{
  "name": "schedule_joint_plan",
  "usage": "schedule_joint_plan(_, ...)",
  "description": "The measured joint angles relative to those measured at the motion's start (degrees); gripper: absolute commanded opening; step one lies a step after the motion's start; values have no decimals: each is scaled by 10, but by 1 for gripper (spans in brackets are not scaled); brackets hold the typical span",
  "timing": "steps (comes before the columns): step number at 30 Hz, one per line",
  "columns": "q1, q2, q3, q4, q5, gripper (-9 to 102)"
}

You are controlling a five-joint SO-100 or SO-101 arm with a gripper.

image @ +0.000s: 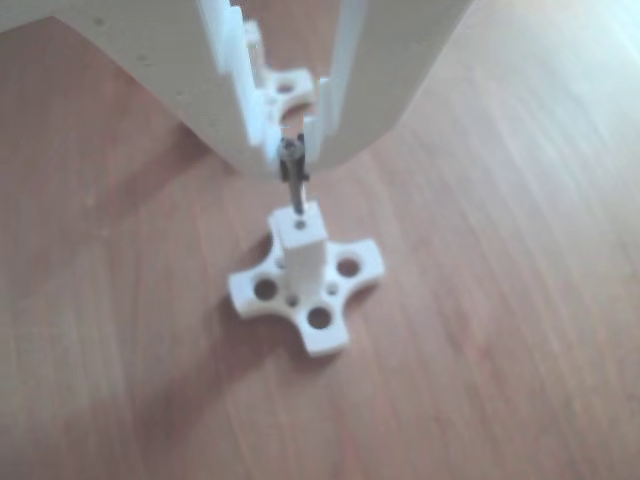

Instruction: Grab the screw and set it in the hole.

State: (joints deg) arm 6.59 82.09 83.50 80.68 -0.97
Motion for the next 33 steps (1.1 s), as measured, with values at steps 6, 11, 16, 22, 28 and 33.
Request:
schedule_joint_plan(6,-46,34,0,25,15,-4)
schedule_joint_plan(11,-87,61,4,31,33,-4)
schedule_joint_plan(16,-123,72,23,31,46,-4)
schedule_joint_plan(22,-157,74,69,-2,58,-4)
schedule_joint_plan(28,-168,74,96,-44,63,-4)
schedule_joint_plan(33,-168,74,103,-66,63,-4)
